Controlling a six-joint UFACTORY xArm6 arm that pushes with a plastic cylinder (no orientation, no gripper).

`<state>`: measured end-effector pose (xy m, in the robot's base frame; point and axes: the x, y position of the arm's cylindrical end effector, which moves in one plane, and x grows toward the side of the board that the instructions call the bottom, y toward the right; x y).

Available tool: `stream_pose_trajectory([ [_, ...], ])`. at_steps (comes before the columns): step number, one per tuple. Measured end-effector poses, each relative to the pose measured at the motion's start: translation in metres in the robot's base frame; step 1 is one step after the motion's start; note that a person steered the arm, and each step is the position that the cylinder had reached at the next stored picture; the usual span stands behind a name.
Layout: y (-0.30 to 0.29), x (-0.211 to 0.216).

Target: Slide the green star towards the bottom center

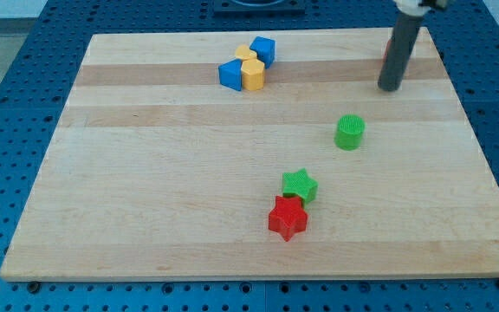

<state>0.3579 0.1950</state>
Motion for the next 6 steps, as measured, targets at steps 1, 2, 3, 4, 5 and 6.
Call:
stream_pose_trajectory([
  [1, 0.0, 0.057],
  [2, -0.004, 0.107],
  [3, -0.037, 0.117],
  [4, -0.077, 0.118],
  [5, -0.11, 0.128],
  [6, -0.125, 0.141],
])
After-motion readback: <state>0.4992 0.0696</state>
